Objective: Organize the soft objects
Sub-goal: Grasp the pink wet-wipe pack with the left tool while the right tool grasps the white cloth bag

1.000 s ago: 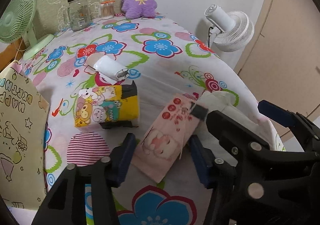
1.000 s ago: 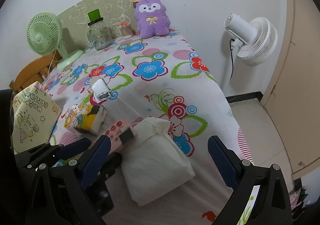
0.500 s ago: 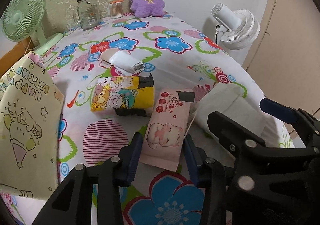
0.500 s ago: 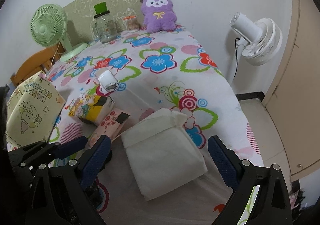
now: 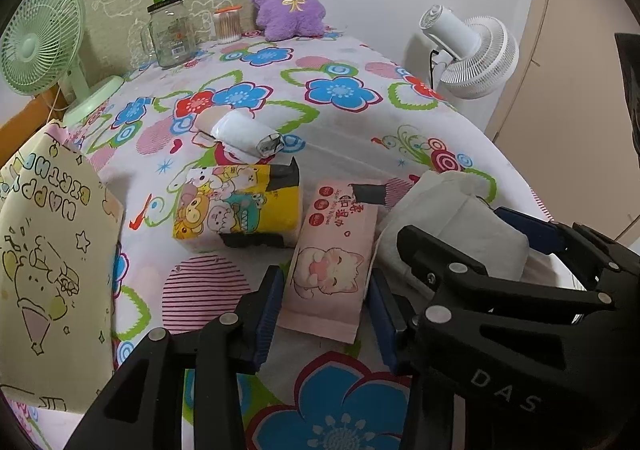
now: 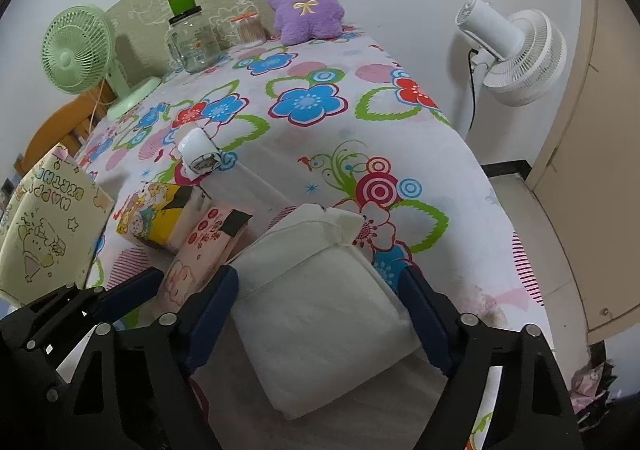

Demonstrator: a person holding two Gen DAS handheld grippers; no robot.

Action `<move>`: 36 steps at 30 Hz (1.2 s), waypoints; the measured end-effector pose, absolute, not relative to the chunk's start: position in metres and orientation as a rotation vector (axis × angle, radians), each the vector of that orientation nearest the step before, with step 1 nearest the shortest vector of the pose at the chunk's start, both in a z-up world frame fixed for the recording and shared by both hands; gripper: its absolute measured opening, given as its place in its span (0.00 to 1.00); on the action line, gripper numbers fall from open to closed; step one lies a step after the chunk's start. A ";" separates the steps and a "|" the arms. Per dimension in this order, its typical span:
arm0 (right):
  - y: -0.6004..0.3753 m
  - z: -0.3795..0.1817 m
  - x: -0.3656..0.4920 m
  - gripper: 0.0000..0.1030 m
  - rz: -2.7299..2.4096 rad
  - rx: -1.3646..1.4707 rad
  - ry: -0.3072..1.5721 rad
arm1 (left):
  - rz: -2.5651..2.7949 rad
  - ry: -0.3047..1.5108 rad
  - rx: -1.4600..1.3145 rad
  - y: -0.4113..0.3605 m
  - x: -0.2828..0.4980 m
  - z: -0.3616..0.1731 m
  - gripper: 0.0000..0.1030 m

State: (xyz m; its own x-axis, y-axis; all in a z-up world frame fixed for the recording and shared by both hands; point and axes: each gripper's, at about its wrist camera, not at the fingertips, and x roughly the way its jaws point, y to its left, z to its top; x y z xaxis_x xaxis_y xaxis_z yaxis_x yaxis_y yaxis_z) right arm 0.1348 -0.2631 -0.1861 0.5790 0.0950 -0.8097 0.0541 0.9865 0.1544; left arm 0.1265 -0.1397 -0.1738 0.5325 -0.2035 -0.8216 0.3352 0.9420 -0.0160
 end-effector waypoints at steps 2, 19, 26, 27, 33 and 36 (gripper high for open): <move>-0.264 -0.186 0.136 0.79 0.025 0.170 0.955 | -0.325 0.958 0.150 -0.140 0.127 -0.174 0.43; -0.249 -0.183 0.127 0.85 0.077 0.132 0.983 | -0.343 0.972 0.151 -0.125 0.112 -0.172 0.39; -0.239 -0.186 0.128 0.83 0.038 0.089 1.005 | -0.336 0.961 0.166 -0.122 0.107 -0.173 0.39; -0.237 -0.186 0.128 0.81 0.023 0.075 1.007 | -0.334 0.959 0.165 -0.122 0.107 -0.173 0.39; -0.226 -0.182 0.126 0.51 0.044 0.061 0.994 | -0.333 0.966 0.147 -0.121 0.109 -0.173 0.38; -0.225 -0.179 0.124 0.45 0.044 0.060 0.986 | -0.336 0.958 0.142 -0.121 0.107 -0.171 0.38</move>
State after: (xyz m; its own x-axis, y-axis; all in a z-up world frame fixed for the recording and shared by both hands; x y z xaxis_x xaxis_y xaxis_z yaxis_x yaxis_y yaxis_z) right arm 0.1240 -0.2255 -0.1788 0.5510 0.0650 -0.8320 -0.0102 0.9974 0.0712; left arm 0.1073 -0.1208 -0.1713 0.5282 -0.2177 -0.8207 0.3419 0.9393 -0.0292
